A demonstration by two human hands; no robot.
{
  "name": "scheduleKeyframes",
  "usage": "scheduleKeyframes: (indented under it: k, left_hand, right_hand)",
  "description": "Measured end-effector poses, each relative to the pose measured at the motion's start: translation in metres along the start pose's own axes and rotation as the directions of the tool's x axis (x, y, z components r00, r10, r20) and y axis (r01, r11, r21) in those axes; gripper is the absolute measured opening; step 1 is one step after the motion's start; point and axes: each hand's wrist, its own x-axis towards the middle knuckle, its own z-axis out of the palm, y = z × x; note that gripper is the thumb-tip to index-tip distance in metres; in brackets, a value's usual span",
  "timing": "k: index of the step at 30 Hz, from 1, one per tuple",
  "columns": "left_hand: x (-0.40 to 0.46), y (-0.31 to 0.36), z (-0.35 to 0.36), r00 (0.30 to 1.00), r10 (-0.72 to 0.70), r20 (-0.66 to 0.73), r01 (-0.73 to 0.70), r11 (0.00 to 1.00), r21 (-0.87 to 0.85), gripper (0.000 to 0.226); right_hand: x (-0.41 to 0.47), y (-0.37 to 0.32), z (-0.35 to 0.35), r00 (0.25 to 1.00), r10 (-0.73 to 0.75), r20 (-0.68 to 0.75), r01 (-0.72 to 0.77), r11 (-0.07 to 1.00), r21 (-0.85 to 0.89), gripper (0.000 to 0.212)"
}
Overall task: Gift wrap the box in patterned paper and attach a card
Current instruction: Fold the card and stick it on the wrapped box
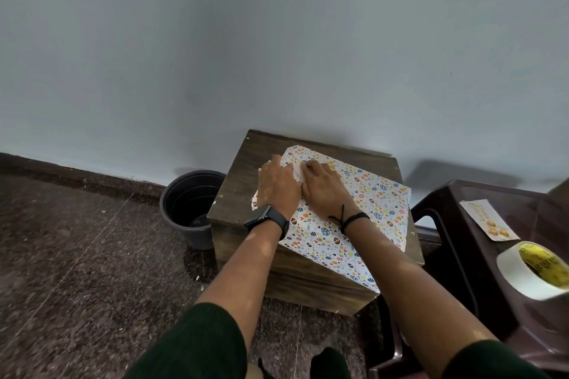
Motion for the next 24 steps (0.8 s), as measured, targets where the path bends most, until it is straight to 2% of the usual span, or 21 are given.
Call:
scheduleKeyframes:
  k: [2,7,14,18,20,22,24]
  left_hand:
    - [-0.002,0.003,-0.003,1.0,-0.013,0.011,0.013,1.0,-0.017,0.03]
    - [-0.003,-0.001,-0.001,0.997,0.083,-0.002,-0.083,0.996,0.039,0.039]
    - [-0.002,0.002,0.001,0.997,0.049,0.06,-0.058,0.985,0.16,0.037]
    - [-0.002,0.005,-0.004,0.991,0.044,0.124,-0.067,0.979,0.191,0.035]
    - [-0.003,0.005,-0.009,0.978,0.066,0.199,-0.111,0.967,0.227,0.04]
    - [-0.004,0.0,-0.015,0.962,0.076,0.264,-0.14,0.962,0.233,0.049]
    - [-0.007,-0.009,-0.023,0.963,0.065,0.262,-0.128,0.964,0.231,0.049]
  right_hand:
    - [-0.001,0.0,0.001,1.0,0.0,0.017,0.0,1.0,-0.009,0.045]
    - [-0.007,-0.002,0.002,1.0,0.011,0.028,-0.012,0.998,0.054,0.051]
    - [-0.004,-0.002,0.005,0.996,0.063,0.063,-0.066,0.996,0.055,0.048]
    - [0.0,-0.004,-0.003,0.98,0.093,0.177,-0.102,0.994,0.043,0.05]
    - [-0.004,-0.004,-0.014,0.967,0.083,0.241,-0.111,0.988,0.105,0.054]
    - [-0.017,-0.001,-0.023,0.977,0.108,0.182,-0.152,0.957,0.249,0.058]
    - [-0.041,0.002,-0.029,0.982,0.189,0.019,-0.182,0.905,0.384,0.056]
